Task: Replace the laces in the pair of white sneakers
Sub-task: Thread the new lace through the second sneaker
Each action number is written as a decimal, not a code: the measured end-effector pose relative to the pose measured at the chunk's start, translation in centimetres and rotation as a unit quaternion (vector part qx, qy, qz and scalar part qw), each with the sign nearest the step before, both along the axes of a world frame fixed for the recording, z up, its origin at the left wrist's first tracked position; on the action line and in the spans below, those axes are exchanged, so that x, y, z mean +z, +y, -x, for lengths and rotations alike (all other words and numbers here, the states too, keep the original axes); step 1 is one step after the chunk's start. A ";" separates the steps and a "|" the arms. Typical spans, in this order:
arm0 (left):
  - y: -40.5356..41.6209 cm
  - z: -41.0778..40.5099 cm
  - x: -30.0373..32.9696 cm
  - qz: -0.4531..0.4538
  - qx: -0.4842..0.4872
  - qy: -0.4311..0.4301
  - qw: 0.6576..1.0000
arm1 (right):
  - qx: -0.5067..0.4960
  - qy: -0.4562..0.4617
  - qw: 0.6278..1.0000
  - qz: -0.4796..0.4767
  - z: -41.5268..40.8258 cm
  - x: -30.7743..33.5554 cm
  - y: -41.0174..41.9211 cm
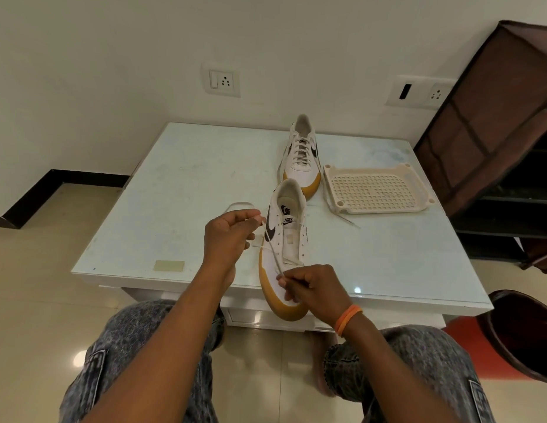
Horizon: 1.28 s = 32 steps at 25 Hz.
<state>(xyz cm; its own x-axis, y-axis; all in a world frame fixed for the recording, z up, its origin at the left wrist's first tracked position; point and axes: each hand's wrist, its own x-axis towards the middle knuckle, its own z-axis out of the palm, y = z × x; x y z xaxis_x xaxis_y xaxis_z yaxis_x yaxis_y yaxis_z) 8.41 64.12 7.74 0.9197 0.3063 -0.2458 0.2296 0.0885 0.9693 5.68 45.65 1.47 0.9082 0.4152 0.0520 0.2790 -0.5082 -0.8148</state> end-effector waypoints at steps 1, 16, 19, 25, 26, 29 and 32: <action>-0.3 -0.1 -0.1 0.067 0.007 0.024 0.997 | 0.020 -0.007 1.000 0.008 0.3 -0.1 0.7; -4.1 -1.4 -4.8 -0.599 -0.230 -0.099 0.760 | -0.272 0.133 0.951 -0.066 -4.2 -0.3 -4.2; -4.9 -1.5 -5.5 -0.678 -0.209 -0.132 0.692 | -0.235 0.113 0.965 -0.014 -4.9 -1.3 -3.8; -5.5 -1.7 -6.0 -0.613 -0.196 -0.059 0.763 | -0.215 0.105 0.971 0.010 -5.4 -2.4 -3.2; -5.6 -1.8 -5.9 -0.578 -0.191 -0.038 0.793 | -0.220 0.108 0.970 0.003 -5.3 -2.4 -3.1; -5.8 -1.9 -6.3 -0.556 -0.197 -0.011 0.807 | -0.230 0.109 0.967 -0.007 -5.1 -2.6 -2.9; -5.9 -2.2 -6.5 -0.582 -0.207 0.001 0.786 | -0.229 0.105 0.968 -0.006 -5.0 -2.6 -2.7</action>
<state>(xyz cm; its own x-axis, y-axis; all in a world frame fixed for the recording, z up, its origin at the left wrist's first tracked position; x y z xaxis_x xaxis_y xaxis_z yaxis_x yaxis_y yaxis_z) 10.63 58.18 1.19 0.9998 -0.0004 -0.0222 0.0072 -0.9413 0.3375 10.71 42.91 -1.13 0.9878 -0.0332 -0.1518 -0.1463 -0.5293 -0.8357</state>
